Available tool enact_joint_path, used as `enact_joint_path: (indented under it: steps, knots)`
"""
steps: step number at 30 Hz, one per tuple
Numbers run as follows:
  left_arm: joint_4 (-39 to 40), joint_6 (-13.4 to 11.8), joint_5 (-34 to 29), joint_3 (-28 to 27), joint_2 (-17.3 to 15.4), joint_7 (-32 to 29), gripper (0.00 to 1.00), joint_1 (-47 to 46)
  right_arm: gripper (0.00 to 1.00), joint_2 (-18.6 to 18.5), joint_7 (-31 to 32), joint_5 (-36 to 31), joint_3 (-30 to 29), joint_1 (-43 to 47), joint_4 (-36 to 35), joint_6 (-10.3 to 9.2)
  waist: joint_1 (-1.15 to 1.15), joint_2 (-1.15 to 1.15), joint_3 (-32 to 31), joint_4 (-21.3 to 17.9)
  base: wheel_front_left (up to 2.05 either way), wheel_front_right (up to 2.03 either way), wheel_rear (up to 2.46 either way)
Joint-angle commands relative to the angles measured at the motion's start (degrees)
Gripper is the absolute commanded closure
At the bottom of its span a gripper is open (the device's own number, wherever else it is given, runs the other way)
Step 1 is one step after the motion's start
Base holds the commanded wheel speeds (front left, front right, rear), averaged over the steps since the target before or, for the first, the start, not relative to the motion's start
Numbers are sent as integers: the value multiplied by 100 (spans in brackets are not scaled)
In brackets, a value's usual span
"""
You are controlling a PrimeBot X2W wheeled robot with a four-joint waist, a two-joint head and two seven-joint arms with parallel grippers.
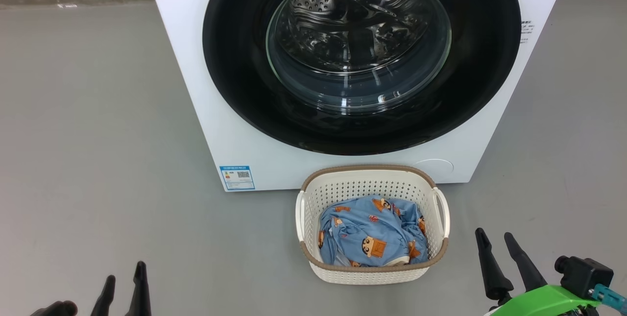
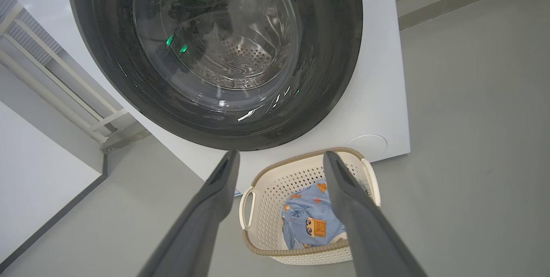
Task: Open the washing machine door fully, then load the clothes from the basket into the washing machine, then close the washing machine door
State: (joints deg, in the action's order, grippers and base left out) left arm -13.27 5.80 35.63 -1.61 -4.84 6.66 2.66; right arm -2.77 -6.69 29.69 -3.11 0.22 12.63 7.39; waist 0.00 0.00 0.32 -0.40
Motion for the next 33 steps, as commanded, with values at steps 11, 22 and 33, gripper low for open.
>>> enact_joint_path:
  steps: [11, 22, 33]
  knots:
    - [313, 22, -915, -259, -129, 263, 0, 31, 0, -59, -265, -1036, 139, 26, -309, 7, 0, 0, 14, -25, 0, 0, 0]
    - [262, 137, -1653, -369, -109, 466, 0, 80, 0, -41, -466, -1967, 100, 101, -452, 8, 0, 0, 40, -65, 0, 0, 0]
    - [376, 163, -2325, -434, -100, 635, 0, 132, 0, -23, -634, -2775, 66, 183, -489, 9, 0, 0, 45, -101, 0, 0, 0]
